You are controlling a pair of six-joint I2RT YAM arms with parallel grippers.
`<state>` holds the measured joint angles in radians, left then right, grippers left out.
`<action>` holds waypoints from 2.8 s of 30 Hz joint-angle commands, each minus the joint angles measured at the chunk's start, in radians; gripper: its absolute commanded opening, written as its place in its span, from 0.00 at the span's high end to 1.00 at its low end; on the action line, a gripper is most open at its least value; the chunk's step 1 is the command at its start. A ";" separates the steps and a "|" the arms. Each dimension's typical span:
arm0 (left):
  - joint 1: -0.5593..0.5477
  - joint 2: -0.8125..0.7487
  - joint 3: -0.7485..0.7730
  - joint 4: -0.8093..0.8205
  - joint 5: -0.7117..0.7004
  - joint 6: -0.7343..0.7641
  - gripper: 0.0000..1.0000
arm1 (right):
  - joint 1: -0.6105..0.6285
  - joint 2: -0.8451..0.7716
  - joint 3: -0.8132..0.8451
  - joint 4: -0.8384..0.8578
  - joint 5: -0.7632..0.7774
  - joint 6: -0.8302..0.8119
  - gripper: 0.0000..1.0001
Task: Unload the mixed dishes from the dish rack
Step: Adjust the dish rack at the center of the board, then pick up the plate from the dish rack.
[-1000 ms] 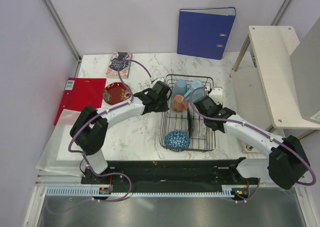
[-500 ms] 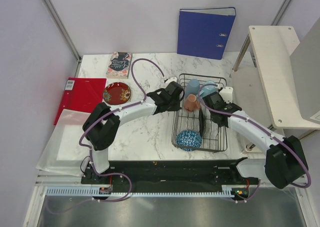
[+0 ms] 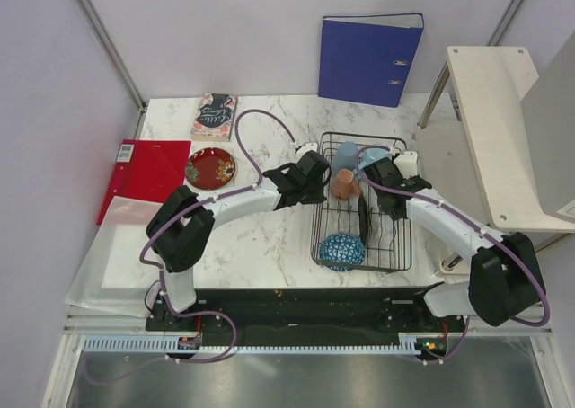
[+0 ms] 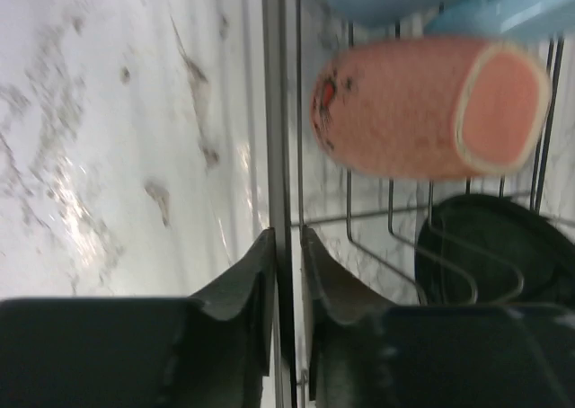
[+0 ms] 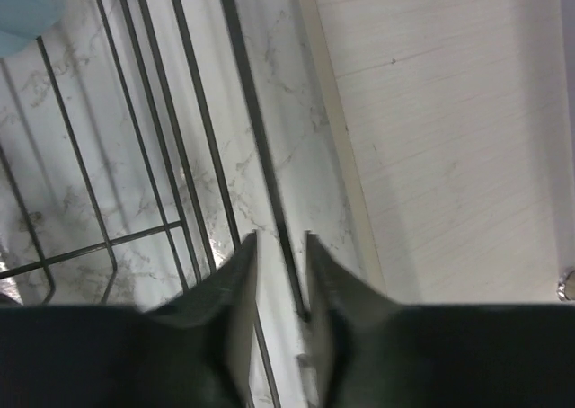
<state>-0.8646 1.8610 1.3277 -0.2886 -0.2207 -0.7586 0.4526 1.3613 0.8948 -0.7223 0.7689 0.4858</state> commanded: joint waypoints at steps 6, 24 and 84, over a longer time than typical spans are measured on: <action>-0.080 -0.141 -0.007 -0.101 0.063 0.002 0.43 | 0.004 -0.119 0.073 0.064 -0.111 0.056 0.49; -0.050 -0.370 -0.057 -0.222 -0.160 0.065 0.25 | 0.104 -0.295 0.204 -0.037 -0.298 -0.055 0.46; -0.051 -0.596 -0.450 -0.190 -0.152 -0.091 0.27 | 0.399 -0.074 0.297 -0.253 0.055 -0.016 1.00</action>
<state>-0.9161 1.2507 0.8764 -0.5148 -0.3641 -0.8146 0.8349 1.3045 1.0912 -0.9260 0.7692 0.5037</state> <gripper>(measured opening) 0.737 0.205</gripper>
